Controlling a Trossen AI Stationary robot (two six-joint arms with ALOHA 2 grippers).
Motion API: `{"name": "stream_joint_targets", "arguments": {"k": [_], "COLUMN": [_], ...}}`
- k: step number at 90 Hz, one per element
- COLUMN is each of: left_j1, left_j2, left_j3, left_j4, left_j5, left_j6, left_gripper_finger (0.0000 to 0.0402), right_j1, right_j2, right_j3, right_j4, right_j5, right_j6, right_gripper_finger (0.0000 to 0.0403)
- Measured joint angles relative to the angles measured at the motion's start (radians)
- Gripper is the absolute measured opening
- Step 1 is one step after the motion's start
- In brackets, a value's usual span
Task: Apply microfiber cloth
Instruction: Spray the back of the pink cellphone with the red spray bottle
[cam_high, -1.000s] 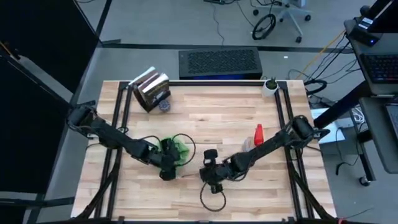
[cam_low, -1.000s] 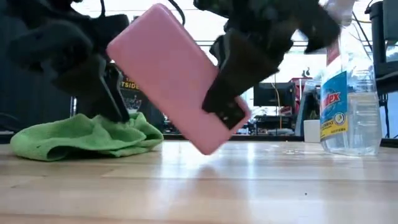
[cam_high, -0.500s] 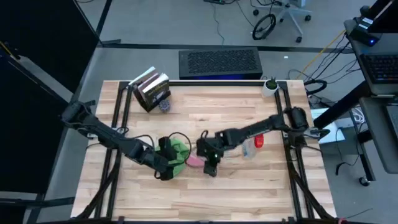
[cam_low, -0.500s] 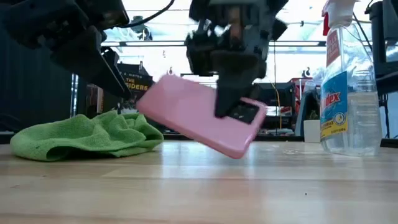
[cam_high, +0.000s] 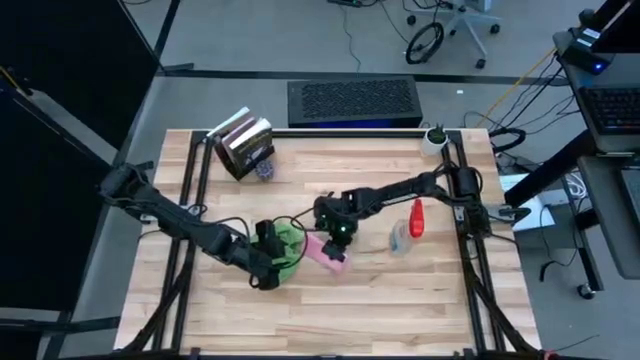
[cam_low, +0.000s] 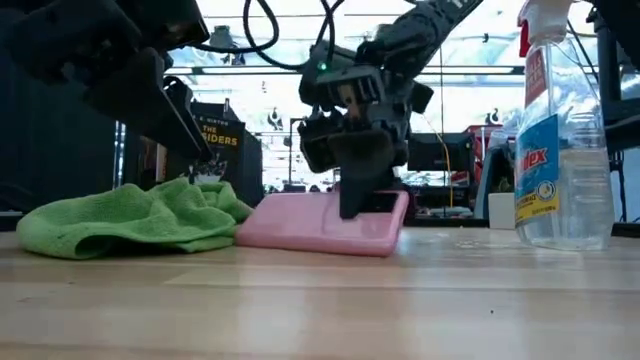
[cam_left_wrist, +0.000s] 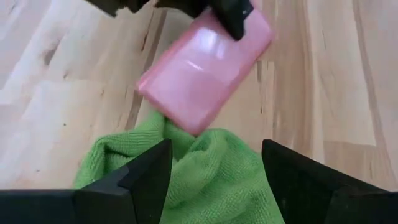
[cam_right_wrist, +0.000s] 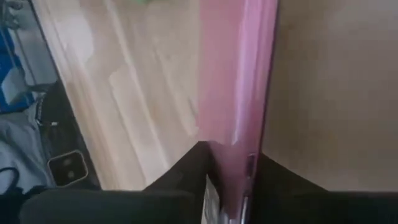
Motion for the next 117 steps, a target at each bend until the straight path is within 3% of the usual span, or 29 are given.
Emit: {"name": "stream_joint_targets", "arguments": {"k": [32,62,88,108,117], "left_j1": [0.0,0.0,0.0,0.0,0.001], "left_j2": [0.0,0.0,0.0,-0.015,-0.015], "left_j3": [0.0,0.0,0.0,0.039,0.036], "left_j4": [-0.001,-0.001,-0.031,-0.28,-0.324], "left_j5": [-0.001,-0.001,0.003,0.008,0.058], "left_j6": [0.001,0.006,-0.008,-0.138,-0.2], "left_gripper_finger": [0.0232,0.0232,0.0232,0.0232,0.0232], "right_j1": [-0.006,-0.011,-0.019,-0.019,-0.007], "right_j2": [0.004,0.0,-0.044,-0.11,-0.134], "right_j3": [0.0,0.002,-0.003,-0.003,-0.003], "right_j4": [-0.003,-0.021,-0.107,-0.153,-0.154], "right_j5": [0.107,0.096,0.134,0.231,0.283], "right_j6": [-0.056,-0.077,-0.082,-0.138,-0.156], "right_gripper_finger": [0.0144,0.0234,0.023,0.0227,0.0227]}}
